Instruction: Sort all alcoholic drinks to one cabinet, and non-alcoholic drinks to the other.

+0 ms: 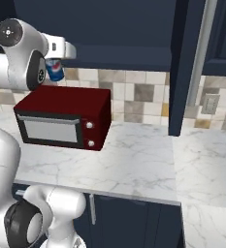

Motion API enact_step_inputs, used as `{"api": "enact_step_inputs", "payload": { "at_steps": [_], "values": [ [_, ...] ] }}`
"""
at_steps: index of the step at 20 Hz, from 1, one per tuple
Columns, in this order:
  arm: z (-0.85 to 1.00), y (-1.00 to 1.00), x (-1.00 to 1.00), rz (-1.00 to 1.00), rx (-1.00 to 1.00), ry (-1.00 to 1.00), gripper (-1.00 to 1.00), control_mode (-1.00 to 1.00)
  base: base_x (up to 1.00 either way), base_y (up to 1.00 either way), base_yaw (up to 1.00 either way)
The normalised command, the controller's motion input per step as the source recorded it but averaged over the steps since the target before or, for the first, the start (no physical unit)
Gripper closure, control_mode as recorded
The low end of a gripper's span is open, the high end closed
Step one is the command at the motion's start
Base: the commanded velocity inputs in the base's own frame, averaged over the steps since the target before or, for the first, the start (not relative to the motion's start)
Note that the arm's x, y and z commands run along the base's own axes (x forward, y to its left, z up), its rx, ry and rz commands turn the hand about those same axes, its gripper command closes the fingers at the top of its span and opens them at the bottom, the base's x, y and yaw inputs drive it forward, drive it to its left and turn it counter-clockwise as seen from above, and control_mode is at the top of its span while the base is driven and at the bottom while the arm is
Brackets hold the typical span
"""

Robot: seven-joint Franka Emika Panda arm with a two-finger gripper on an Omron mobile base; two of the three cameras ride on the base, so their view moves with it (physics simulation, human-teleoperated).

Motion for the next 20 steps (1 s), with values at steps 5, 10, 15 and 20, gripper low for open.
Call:
{"api": "enact_step_inputs", "payload": {
  "at_steps": [5,10,15,20],
  "values": [
    [0.28,-0.26,0.69,-0.01,0.0,0.0,1.0,-1.0,0.0,0.0,0.0],
    [0.09,-0.13,0.79,-0.01,0.0,-0.01,1.0,-1.0,0.0,0.0,0.0],
    [0.09,-0.06,0.6,0.0,0.0,-0.02,1.0,-1.0,0.0,0.0,0.0],
    [-0.02,-0.04,0.83,0.0,0.0,0.0,1.0,-1.0,0.0,0.0,0.0]
  ]
}}
